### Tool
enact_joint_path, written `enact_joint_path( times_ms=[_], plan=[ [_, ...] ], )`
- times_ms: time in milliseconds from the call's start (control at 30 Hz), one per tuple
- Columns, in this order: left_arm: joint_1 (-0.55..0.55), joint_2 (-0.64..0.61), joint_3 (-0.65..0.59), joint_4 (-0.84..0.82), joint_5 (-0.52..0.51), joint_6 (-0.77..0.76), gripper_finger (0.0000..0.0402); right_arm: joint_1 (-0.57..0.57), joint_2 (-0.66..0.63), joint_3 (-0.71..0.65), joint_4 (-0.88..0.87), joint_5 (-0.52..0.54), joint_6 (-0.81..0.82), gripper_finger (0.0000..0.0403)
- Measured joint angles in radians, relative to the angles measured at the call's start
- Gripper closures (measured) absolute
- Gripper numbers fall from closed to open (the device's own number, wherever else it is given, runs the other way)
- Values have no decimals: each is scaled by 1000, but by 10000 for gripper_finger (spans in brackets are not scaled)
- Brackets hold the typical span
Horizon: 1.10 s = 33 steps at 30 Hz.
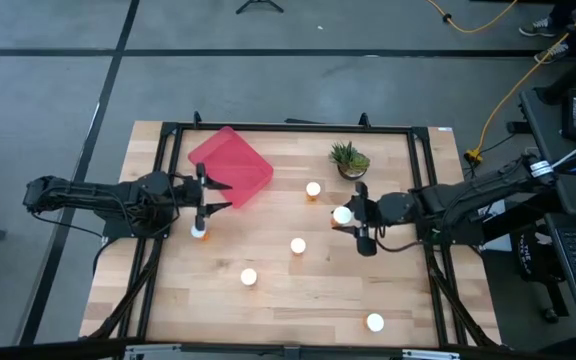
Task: Pick and place pill bottles into a basket
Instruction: Put the orange pill bottle into the red container
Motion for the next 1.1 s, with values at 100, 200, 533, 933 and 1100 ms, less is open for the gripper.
enact_joint_path(
  times_ms=[100, 200, 533, 933, 1100],
  plan=[
    [0, 0, 0, 8, 6, -42, 191, -48, 25, 0, 38, -79, -45, 205],
    [0, 1, 0, 16, 8, -86, 190, -99, 65, 0, 66, -155, -62, 205],
    [0, 171, 0, 202, -10, -160, 190, -274, 187, 0, 245, -349, -163, 205],
    [1, 543, 191, 344, -89, -39, 191, -437, 282, 0, 389, -509, -198, 205],
    [8, 645, 261, 444, -122, 21, 191, -458, 282, 0, 406, -538, -234, 205]
  ],
)
